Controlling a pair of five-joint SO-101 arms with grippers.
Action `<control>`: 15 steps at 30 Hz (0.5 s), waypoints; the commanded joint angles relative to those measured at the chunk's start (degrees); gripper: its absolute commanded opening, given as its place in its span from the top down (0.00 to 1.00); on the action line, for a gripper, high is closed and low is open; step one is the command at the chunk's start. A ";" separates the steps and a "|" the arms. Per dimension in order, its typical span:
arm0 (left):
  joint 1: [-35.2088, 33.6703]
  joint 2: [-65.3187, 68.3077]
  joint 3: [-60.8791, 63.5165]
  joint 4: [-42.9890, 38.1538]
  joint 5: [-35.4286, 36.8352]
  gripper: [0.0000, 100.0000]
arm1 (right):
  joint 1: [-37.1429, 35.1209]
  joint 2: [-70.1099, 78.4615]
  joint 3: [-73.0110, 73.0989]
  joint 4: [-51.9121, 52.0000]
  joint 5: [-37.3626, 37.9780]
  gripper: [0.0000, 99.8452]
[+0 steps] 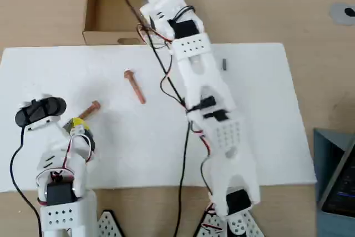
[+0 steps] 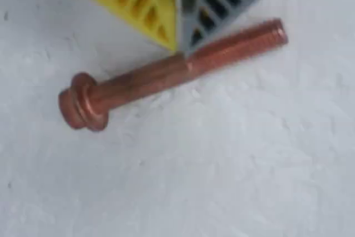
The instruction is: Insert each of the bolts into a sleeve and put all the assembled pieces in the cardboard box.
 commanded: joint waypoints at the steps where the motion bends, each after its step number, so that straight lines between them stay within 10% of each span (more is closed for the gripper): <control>1: -0.44 -0.13 0.88 0.18 -0.18 1.00 | -1.27 5.41 -13.49 -1.58 5.10 0.99; 15: -0.44 -0.13 0.88 0.18 -0.18 1.00 | -3.74 16.57 -21.23 -0.62 17.67 0.89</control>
